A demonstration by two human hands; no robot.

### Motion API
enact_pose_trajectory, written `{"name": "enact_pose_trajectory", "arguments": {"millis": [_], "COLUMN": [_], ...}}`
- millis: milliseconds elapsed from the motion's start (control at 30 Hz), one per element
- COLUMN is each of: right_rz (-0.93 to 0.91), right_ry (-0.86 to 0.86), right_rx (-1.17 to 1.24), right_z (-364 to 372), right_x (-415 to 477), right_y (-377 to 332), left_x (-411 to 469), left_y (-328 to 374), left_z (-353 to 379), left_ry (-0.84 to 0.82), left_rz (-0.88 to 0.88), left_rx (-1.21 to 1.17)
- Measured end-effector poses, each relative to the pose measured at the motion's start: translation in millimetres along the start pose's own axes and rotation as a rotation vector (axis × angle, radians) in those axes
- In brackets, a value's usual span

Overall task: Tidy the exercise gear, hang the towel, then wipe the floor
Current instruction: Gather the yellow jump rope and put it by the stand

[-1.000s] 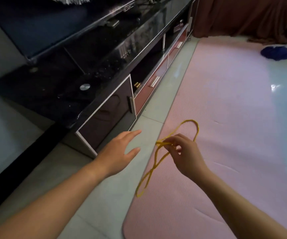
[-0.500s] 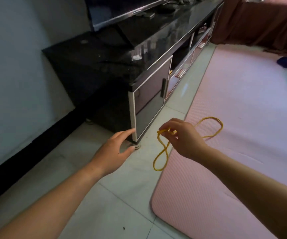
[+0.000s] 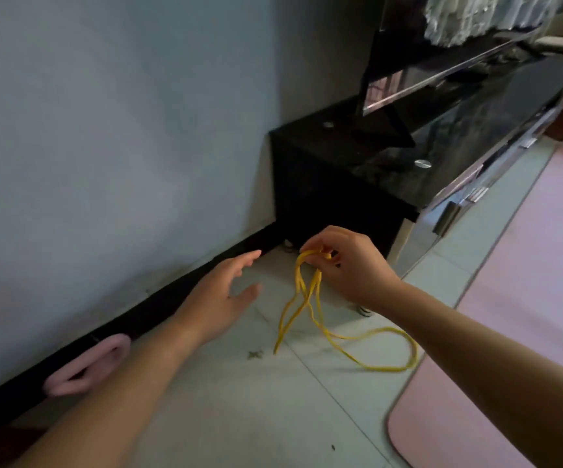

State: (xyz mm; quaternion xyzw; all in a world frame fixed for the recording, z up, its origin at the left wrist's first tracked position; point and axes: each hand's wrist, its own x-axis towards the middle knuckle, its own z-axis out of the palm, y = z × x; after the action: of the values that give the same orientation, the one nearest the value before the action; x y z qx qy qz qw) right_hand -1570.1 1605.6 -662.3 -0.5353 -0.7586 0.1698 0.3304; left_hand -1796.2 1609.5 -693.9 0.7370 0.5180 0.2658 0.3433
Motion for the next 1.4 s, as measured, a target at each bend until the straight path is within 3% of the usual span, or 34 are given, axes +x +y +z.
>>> {"name": "enact_pose_trajectory", "arguments": {"millis": [400, 600, 1033, 1400], "right_rz": [-0.311, -0.375, -0.306, -0.020], "right_ry": [-0.022, -0.022, -0.250, -0.540], "right_rx": [0.127, 0.229, 0.176, 0.026], "right_z": [41, 85, 250, 357], "right_x": [105, 120, 98, 47], "right_y": [-151, -185, -89, 19], "left_x": [-61, -85, -77, -80], "left_y": [-15, -38, -204, -283], "left_z": [-143, -165, -85, 14], "left_ry": [0.353, 0.444, 0.403, 0.188], "left_rz": [-0.163, -0.234, -0.388, -0.459], "left_rx": [0.028, 0.000, -0.188, 0.020]}}
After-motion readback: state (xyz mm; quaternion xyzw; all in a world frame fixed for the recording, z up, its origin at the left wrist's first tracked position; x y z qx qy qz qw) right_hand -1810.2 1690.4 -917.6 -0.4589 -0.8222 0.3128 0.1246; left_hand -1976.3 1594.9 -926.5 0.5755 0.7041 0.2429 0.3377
